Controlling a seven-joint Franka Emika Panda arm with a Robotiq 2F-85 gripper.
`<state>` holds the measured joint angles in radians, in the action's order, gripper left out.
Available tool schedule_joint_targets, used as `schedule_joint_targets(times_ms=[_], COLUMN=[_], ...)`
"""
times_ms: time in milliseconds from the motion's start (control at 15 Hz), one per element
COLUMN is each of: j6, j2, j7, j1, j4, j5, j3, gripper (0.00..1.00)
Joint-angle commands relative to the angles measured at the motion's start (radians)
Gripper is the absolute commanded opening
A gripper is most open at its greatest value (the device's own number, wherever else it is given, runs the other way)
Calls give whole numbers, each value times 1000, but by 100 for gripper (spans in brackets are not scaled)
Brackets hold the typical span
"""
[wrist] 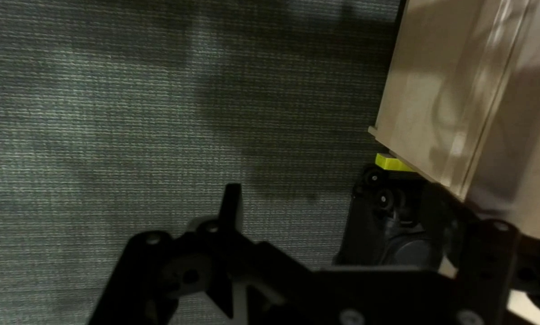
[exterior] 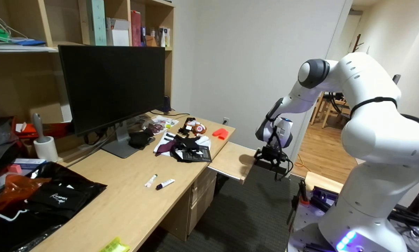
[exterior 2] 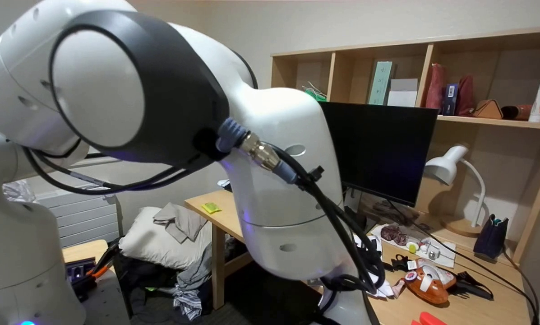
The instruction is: Close the drawer on the right
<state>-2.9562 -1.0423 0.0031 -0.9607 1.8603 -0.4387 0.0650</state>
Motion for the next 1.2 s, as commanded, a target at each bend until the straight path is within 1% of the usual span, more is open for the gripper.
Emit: schedule_joint_targets(times_ms=[0, 267, 467, 533, 667, 933, 1133], j6=[-16, 15, 47, 70, 100, 138, 145], j2=[-53, -101, -108, -156, -208, -279, -327], j7=[23, 37, 47, 37, 32, 28, 21], j1=[7, 54, 101, 101, 118, 138, 143], j4=[-69, -138, -180, -253, -346, -477, -550], j5=[12, 19, 22, 31, 35, 49, 63], j3=[36, 39, 39, 33, 25, 6, -5], gripper=[100, 100, 100, 100, 100, 100, 100])
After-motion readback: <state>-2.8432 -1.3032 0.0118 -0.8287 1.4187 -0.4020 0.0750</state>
